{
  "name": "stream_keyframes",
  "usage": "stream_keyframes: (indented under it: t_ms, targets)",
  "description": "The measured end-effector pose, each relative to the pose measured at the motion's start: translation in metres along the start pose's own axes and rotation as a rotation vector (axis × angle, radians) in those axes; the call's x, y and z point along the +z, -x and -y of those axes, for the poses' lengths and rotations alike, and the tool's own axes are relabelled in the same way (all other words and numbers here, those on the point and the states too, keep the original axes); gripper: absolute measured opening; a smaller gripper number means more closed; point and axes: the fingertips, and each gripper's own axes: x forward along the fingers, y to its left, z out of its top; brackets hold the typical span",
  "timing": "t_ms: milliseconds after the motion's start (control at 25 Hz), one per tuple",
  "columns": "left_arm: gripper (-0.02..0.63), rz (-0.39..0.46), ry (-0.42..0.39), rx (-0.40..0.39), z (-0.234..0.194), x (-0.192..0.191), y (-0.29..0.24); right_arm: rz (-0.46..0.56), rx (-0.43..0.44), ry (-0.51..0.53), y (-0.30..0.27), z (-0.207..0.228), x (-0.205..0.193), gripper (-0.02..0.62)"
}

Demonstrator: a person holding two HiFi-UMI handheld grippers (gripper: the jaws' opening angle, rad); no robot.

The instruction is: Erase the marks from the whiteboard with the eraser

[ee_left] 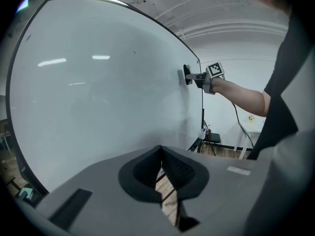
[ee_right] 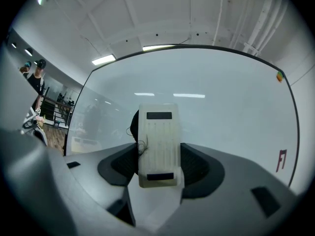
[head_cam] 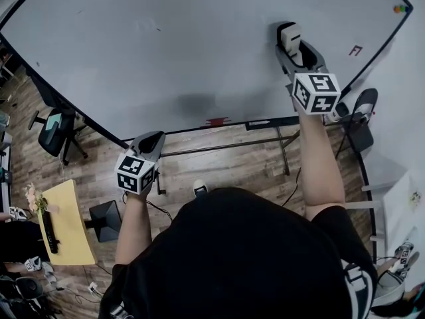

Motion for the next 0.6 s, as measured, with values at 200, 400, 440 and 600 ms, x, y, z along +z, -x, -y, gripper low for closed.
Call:
stream_keyframes:
  t_ms: [200, 400, 440, 600]
  targets:
    - [0.014, 0.019, 0.001, -0.008, 0.008, 0.002, 0.002, 0.016, 0.044, -0.039, 0.023, -0.014, 0.003, 0.250]
    - [0.014, 0.033, 0.004, -0.034, 0.020, 0.005, 0.000, -0.007, 0.045, -0.035, 0.046, -0.022, -0.008, 0.250]
    - [0.014, 0.036, 0.006, -0.041, 0.023, 0.005, -0.001, -0.014, 0.047, -0.040, 0.049, -0.024, -0.012, 0.250]
    - [0.014, 0.043, 0.001, -0.058, 0.037, 0.010, -0.002, -0.035, 0.055, -0.070, 0.064, -0.028, -0.024, 0.250]
